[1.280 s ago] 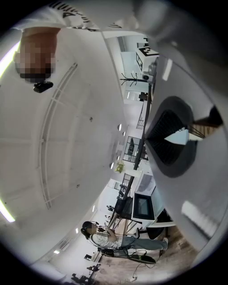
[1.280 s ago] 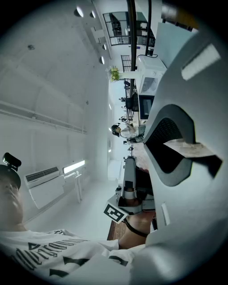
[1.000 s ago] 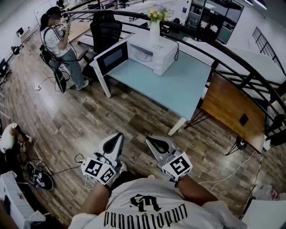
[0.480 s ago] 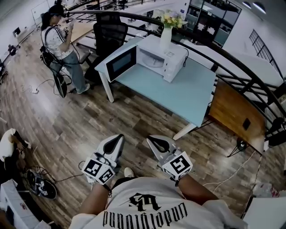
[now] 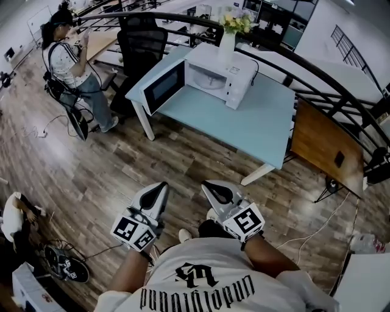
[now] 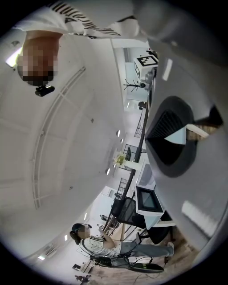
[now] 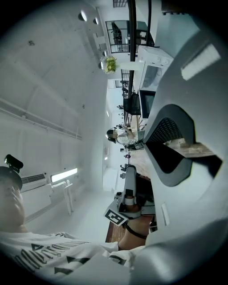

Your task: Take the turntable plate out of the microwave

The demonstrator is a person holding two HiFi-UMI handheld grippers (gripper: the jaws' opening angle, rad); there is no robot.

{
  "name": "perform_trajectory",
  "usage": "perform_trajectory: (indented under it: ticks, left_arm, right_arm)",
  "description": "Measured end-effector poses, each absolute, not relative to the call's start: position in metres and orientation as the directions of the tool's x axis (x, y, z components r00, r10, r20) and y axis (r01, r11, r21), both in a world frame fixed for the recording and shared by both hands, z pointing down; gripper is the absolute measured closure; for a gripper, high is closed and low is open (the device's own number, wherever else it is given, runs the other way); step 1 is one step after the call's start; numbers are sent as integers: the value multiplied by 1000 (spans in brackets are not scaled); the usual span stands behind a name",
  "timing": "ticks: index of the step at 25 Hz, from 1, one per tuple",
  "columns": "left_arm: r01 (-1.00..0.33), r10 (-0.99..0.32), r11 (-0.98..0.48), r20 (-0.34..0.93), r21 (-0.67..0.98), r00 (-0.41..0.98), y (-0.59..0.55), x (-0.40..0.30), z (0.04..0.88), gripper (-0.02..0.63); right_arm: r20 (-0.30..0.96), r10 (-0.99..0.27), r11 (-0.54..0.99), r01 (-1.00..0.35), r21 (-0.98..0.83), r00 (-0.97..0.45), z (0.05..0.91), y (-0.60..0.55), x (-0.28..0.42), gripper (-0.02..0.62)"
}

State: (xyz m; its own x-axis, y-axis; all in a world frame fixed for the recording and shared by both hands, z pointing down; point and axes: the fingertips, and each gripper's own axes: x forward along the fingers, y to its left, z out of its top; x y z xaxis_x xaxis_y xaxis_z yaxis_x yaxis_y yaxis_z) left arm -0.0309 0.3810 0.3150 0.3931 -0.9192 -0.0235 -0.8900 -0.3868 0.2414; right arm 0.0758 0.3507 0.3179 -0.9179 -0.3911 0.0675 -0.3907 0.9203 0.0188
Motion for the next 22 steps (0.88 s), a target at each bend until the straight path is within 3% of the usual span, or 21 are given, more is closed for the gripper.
perform_trajectory:
  ticks: [12, 22]
  left_arm:
    - [-905, -930, -356, 6, 234, 367, 273, -44, 325, 557]
    - [-924, -931, -356, 27, 137, 363, 173, -5, 325, 557]
  right_arm:
    - [78, -386, 921, -389, -20, -919, 338, 235, 67, 594]
    - [74, -368, 929, -371, -23, -927, 339, 131, 97, 595]
